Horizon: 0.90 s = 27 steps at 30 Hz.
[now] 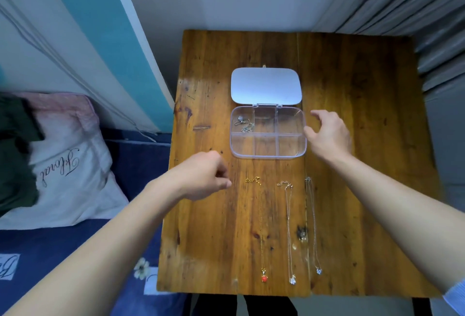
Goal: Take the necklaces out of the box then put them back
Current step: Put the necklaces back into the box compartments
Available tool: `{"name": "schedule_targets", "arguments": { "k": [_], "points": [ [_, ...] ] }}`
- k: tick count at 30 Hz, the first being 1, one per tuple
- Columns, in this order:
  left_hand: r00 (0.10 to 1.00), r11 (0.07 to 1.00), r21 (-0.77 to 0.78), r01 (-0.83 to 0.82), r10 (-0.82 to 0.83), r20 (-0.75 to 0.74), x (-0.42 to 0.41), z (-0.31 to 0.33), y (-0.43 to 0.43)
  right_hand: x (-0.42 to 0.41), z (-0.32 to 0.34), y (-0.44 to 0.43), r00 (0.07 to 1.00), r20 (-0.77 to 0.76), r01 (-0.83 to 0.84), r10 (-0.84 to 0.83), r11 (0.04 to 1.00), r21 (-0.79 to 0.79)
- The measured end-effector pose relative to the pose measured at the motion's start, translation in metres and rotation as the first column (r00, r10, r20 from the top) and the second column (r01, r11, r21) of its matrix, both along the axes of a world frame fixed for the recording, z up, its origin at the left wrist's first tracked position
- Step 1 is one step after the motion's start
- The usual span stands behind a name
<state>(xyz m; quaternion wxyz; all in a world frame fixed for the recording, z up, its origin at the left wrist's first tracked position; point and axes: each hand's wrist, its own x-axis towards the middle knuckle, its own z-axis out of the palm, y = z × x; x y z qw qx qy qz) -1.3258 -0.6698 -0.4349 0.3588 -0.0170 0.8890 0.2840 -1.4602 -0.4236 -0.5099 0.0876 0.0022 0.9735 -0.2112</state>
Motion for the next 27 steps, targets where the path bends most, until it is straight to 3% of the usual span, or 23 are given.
{"name": "schedule_targets", "arguments": {
  "k": [3, 7, 11, 18, 24, 27],
  "points": [
    [0.985, 0.987, 0.113, -0.116, 0.129, -0.116, -0.014, 0.033, -0.007, 0.009, -0.009, 0.013, 0.993, 0.107, 0.066, -0.050, 0.987, -0.148],
    [0.927, 0.951, 0.192, -0.242, 0.286, -0.245, -0.038, 0.051, -0.011, 0.011, -0.014, 0.009, 0.990, 0.114, 0.108, -0.082, 0.964, -0.244],
    [0.883, 0.943, 0.112, -0.313, 0.332, -0.331, -0.056, 0.036, -0.003, 0.010, -0.015, 0.006, 0.989, 0.123, 0.110, -0.080, 0.959, -0.262],
    [0.857, 0.917, 0.036, -0.398, 0.385, -0.343, -0.057, -0.018, 0.024, 0.009, -0.015, 0.005, 0.989, 0.120, 0.111, -0.082, 0.960, -0.256],
    [0.753, 0.877, 0.046, -0.479, 0.437, -0.492, -0.063, -0.029, 0.038, 0.010, -0.014, 0.006, 0.989, 0.131, 0.108, -0.074, 0.955, -0.277],
    [0.784, 0.878, -0.043, -0.477, 0.402, -0.473, -0.066, -0.033, 0.045, 0.010, -0.014, 0.005, 0.988, 0.130, 0.115, -0.081, 0.953, -0.279]
  ]
}}
